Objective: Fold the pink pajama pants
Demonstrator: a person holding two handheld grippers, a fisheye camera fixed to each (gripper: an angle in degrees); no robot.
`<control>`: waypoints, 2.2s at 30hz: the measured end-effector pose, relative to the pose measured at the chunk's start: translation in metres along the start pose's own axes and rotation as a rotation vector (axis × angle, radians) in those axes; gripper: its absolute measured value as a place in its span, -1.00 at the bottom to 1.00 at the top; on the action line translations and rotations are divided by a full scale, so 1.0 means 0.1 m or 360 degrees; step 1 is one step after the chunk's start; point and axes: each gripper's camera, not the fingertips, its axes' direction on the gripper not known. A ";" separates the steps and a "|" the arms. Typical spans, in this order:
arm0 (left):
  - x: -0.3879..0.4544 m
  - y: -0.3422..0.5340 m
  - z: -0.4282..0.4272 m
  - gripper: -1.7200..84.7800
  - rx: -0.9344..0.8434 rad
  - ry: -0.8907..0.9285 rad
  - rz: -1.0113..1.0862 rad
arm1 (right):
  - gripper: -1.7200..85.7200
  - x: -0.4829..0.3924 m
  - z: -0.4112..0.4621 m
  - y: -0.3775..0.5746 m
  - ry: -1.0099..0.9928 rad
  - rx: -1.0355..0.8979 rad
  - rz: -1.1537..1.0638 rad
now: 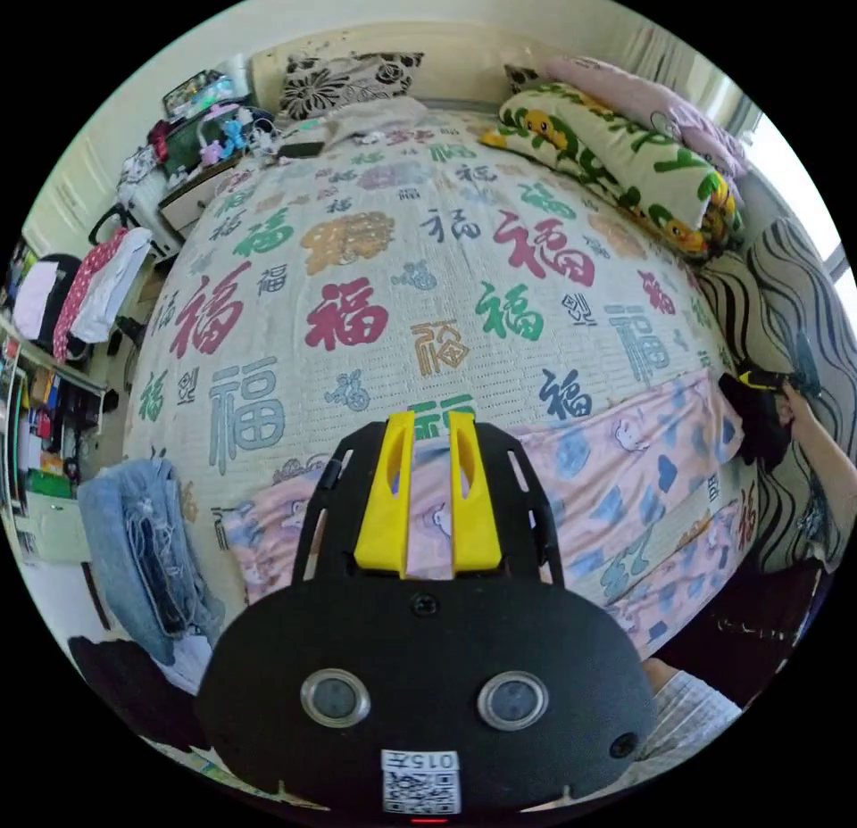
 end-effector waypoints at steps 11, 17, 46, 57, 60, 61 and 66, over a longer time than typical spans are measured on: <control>-2.05 3.87 0.43 -0.83 -0.0415 -0.0140 -0.1463 | -0.83 0.67 1.42 2.09 -0.0551 -0.0448 0.0606; -2.60 4.68 1.29 -0.73 -0.0106 0.0307 -0.1962 | -0.84 0.61 2.07 2.66 -0.0595 -0.0591 0.0727; -3.82 6.04 2.83 -0.81 -0.0246 0.0674 -0.2022 | -0.74 1.98 3.28 2.87 -0.0625 -0.0070 0.1421; -3.82 5.67 2.59 -0.96 -0.0400 0.0254 -0.1775 | -0.95 2.48 3.34 2.67 -0.0829 -0.0073 0.1536; -3.81 5.48 2.39 -0.96 -0.0430 0.0073 -0.1630 | -0.97 2.52 3.17 2.62 -0.0916 -0.0084 0.1461; -3.81 5.41 2.31 -0.95 -0.0393 0.0066 -0.1581 | -0.98 2.53 3.06 2.60 -0.0970 -0.0071 0.1435; -3.91 5.25 2.02 -0.96 -0.0272 0.0241 -0.1619 | -0.98 2.45 2.53 2.32 -0.1059 -0.0098 0.1205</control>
